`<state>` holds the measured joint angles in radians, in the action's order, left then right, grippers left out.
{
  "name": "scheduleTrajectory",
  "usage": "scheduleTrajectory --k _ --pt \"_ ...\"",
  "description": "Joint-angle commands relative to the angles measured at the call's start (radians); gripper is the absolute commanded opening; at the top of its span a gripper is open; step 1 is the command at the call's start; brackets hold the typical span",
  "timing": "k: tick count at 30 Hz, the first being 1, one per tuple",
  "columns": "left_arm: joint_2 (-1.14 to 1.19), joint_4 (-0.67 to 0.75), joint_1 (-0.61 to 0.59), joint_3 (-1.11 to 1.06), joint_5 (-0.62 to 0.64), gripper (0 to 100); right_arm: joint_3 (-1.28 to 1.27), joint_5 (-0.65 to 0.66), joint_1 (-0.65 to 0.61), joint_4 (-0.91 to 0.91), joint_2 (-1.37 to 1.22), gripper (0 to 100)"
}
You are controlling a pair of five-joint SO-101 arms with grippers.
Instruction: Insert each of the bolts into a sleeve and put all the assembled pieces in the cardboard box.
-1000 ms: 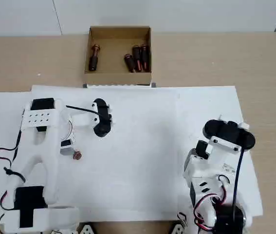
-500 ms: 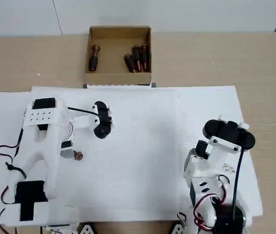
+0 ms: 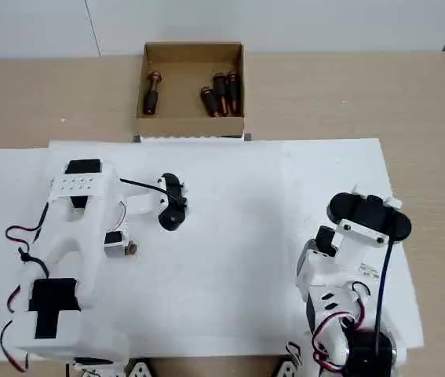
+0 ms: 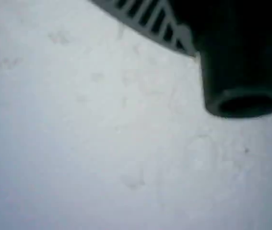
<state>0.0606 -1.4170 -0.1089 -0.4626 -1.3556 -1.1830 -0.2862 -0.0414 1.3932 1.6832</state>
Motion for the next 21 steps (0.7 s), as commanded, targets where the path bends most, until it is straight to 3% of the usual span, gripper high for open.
scheduleTrajectory --k 1,10,21 --pt "-0.003 -0.002 0.018 -0.001 -0.183 6 0.008 0.008 0.013 -0.027 0.008 0.4" --pt "-0.012 -0.014 0.023 0.013 -0.176 0 0.008 0.008 0.013 -0.027 0.008 0.4" --pt "-0.012 -0.308 0.097 0.337 -0.02 0 0.051 0.008 0.007 -0.027 0.008 0.4"
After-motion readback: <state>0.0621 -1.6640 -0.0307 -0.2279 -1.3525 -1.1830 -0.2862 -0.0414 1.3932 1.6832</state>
